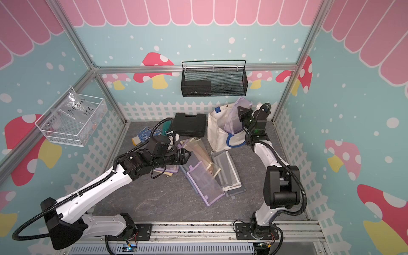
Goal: Put the pencil pouch into the canvas bag
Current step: Place the pencil pouch in the canvas bag.
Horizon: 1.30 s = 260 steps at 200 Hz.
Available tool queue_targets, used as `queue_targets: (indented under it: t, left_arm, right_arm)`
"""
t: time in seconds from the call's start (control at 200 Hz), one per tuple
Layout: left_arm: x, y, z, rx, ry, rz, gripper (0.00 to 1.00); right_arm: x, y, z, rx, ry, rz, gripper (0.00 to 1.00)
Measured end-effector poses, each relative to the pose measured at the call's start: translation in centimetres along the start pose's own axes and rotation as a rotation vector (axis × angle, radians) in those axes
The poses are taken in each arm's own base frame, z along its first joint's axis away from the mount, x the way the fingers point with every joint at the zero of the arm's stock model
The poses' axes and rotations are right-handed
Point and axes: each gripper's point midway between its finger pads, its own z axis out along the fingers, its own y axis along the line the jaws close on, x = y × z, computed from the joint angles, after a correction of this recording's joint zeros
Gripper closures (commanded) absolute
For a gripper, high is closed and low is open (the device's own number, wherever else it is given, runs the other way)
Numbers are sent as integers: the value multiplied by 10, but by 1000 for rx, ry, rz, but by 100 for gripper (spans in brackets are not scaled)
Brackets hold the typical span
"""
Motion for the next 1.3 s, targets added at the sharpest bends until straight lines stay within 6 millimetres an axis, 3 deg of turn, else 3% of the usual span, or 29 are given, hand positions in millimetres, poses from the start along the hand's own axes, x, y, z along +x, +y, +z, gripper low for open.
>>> queue_targets:
  t: [0.285,0.585,0.861,0.911,1.086,1.201,1.301]
  left_arm:
    - [-2,10,-2,-6,-9,-5,22]
    - [-1,33,-5,-21,-24,-43,22]
    - [-6,44,-3,-19,-38,-68,23]
    - [-8,44,-3,-17,-41,-71,22]
    - [-10,47,-3,-15,-44,-79,22]
    - [-10,47,-3,-11,-45,-78,22]
    - [-8,48,-1,-8,-43,-78,22]
  right_arm:
    - [-7,-14,23,63,-41,40,100]
    - [4,-5,48,67,-37,71,100]
    - [8,-21,46,124,-41,81,100]
    - [10,-29,43,143,-38,82,93]
    - [25,-62,27,252,5,49,49]
    - [24,-65,20,288,23,0,19]
    - [13,-57,14,297,31,-56,7]
